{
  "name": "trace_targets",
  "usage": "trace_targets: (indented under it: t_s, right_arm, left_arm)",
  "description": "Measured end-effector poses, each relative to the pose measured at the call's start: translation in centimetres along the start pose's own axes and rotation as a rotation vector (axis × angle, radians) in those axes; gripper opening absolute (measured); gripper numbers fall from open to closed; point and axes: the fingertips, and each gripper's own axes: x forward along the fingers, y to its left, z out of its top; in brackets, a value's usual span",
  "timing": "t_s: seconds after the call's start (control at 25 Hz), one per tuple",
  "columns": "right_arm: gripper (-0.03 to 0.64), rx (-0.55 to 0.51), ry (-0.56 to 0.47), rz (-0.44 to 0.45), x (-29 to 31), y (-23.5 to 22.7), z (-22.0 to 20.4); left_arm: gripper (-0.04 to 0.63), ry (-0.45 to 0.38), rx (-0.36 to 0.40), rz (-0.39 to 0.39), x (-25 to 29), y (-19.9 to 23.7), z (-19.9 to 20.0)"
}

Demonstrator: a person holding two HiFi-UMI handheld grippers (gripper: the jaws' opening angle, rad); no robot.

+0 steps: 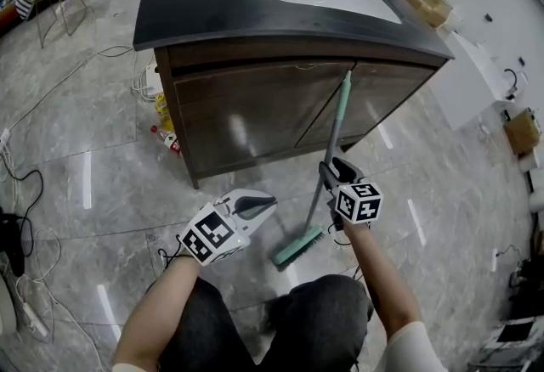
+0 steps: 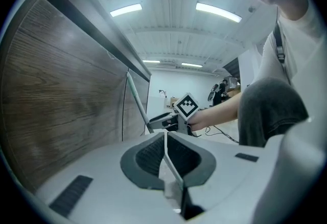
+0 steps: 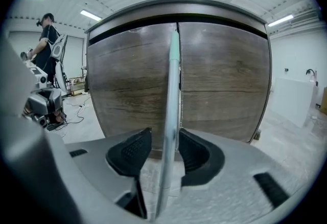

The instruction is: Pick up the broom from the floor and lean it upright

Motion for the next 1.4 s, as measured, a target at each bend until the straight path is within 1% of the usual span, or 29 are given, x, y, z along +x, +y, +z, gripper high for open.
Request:
trace_targets:
  t_s: [0.08,0.32,0.44,0.52,0.6,0.72,0.88,0.96,1.0,1.04,1.16,1.2,1.24,1.32,1.4]
  right_arm:
    - [0.167,-0.020,-0.006,-0.001,-0.5,0.2,0.4]
    - [0.163,-0.082,-0.054,0.024,-2.2,1.4,2.3]
    - [0.141,-0.103,-0.071,0.051,-3.1,2.3,2.6]
    - [0.128,-0.099,-0.084,0.070,-3.8,3.1,2.3]
    - [0.103,-0.088,-0.097,0.094,-4.6,3.9,1.8]
    - [0.072,-0.061,-0.115,0.123,-5.6,4.4,0.9]
    - [0.049,-0.032,-0.121,0.148,-6.9,4.7,-1.2]
    - [0.037,-0.020,-0.124,0.152,-7.6,4.4,-2.2]
    - [0.028,-0.014,-0.126,0.154,-8.0,4.1,-2.5]
    - [0.018,-0.008,-0.128,0.157,-8.3,3.9,-2.7]
    - [0.000,0.017,-0.123,0.171,-9.0,3.2,-3.9]
    - [0.000,0.022,-0.120,0.177,-9.2,3.0,-4.4]
    - [0.000,0.022,-0.119,0.181,-9.3,2.8,-5.0]
    - [0.000,0.017,-0.118,0.186,-9.0,2.4,-6.1]
    - [0.000,0.016,-0.106,0.192,-8.4,2.3,-7.7]
  left_arm:
    - [0.014,0.000,-0.014,-0.001,0.0,0.0,0.0]
    - [0.014,-0.001,-0.092,-0.031,0.2,-0.4,-0.1]
    - [0.014,-0.004,-0.099,-0.039,0.8,-0.7,-0.3]
    - [0.014,0.011,-0.102,-0.045,1.2,-0.7,-1.0]
    - [0.014,0.018,-0.123,-0.058,1.5,-0.7,-1.4]
    - [0.014,0.014,-0.157,-0.070,2.2,-0.6,-1.5]
    - [0.014,-0.001,-0.203,-0.061,3.3,-0.2,-1.6]
    - [0.014,0.005,-0.189,-0.077,4.1,-0.2,-1.9]
    - [0.014,0.018,-0.161,-0.088,4.4,-0.1,-2.3]
    - [0.014,0.041,-0.116,-0.094,4.7,0.1,-2.9]
    - [0.014,0.126,0.068,-0.098,4.8,0.1,-6.0]
    - [0.014,0.135,0.099,-0.108,4.8,-0.3,-6.7]
    - [0.014,0.128,0.103,-0.120,4.9,-0.6,-7.2]
    - [0.014,0.092,0.065,-0.137,5.5,-0.9,-7.8]
    - [0.014,0.078,0.030,-0.148,6.5,-1.1,-8.5]
